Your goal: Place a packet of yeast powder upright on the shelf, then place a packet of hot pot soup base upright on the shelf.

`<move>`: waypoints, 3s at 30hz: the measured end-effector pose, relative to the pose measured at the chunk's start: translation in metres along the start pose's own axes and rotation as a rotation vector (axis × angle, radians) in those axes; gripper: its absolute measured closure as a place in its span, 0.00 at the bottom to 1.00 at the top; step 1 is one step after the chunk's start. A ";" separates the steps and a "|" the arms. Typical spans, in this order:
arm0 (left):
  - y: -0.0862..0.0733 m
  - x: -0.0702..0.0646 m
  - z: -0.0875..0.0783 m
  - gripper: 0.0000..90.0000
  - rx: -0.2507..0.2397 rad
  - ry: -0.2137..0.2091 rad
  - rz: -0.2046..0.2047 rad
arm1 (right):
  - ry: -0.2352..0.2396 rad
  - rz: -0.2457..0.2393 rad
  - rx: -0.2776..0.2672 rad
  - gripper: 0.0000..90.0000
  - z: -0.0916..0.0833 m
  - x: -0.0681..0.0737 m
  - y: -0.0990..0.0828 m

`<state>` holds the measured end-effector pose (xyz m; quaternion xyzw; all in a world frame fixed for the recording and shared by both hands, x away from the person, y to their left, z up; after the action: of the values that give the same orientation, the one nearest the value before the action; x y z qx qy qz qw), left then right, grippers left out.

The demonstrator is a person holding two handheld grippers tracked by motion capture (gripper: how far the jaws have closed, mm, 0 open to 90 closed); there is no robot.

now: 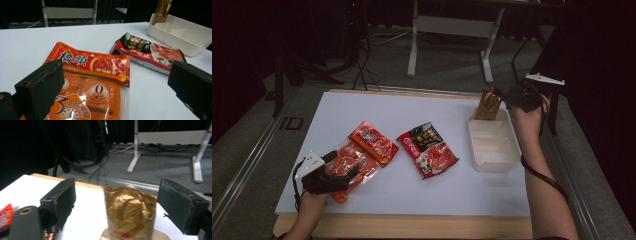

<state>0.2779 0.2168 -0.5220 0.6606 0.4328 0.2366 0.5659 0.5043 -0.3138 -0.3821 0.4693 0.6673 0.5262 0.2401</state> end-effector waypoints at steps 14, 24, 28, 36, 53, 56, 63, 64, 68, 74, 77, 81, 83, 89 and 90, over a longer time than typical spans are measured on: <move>-0.001 -0.002 0.002 0.01 0.019 0.003 0.019 | 0.137 -0.090 -0.069 0.16 -0.037 0.049 -0.016; 0.002 -0.009 0.001 0.01 0.011 -0.015 0.037 | 0.213 -0.123 -0.044 0.16 -0.065 0.087 -0.054; 0.002 -0.018 0.004 0.01 0.018 -0.072 0.015 | 0.240 -0.093 -0.058 0.16 -0.076 0.095 -0.069; 0.001 -0.051 0.020 0.01 0.145 -0.199 0.050 | 0.300 -0.094 -0.037 0.14 -0.091 0.114 -0.093; -0.007 -0.087 0.081 0.86 0.416 -0.219 0.223 | 0.335 -0.101 -0.040 0.15 -0.099 0.120 -0.108; -0.005 -0.085 0.094 0.91 0.438 -0.190 0.223 | 0.338 -0.099 -0.040 0.15 -0.100 0.120 -0.109; -0.005 -0.082 0.122 1.00 0.516 -0.134 0.244 | 0.340 -0.105 -0.029 0.16 -0.096 0.120 -0.113; -0.005 -0.081 0.126 1.00 0.524 -0.128 0.244 | 0.339 -0.108 -0.039 0.16 -0.096 0.120 -0.114; -0.008 -0.076 0.139 1.00 0.560 -0.117 0.211 | 0.335 -0.117 -0.059 0.16 -0.096 0.122 -0.113; -0.012 -0.078 0.156 1.00 0.581 -0.097 0.211 | 0.355 -0.147 -0.066 0.16 -0.095 0.127 -0.117; -0.013 -0.079 0.165 1.00 0.599 -0.102 0.213 | 0.362 -0.145 -0.065 0.16 -0.094 0.129 -0.118; -0.012 -0.081 0.177 1.00 0.625 -0.113 0.233 | 0.365 -0.145 -0.057 0.16 -0.093 0.130 -0.119; -0.012 -0.082 0.182 1.00 0.635 -0.107 0.246 | 0.367 -0.144 -0.052 0.16 -0.093 0.131 -0.120; -0.008 -0.079 0.195 1.00 0.654 -0.087 0.241 | 0.372 -0.148 -0.044 0.16 -0.092 0.132 -0.121; -0.007 -0.077 0.197 1.00 0.656 -0.082 0.235 | 0.370 -0.152 -0.043 0.16 -0.092 0.132 -0.121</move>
<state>0.3943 0.0449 -0.5637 0.8615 0.3838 0.1220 0.3092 0.3254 -0.2421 -0.4409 0.3076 0.7221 0.5980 0.1623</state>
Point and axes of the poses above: each handheld gripper's, and its own axes: z roughly forward along the jaws, y roughly out of its top, x roughly to its left, the point moved 4 cm from there along z, roughly forward along the jaws, and after that the axes turned 3 degrees about -x, right-handed, at the moved point
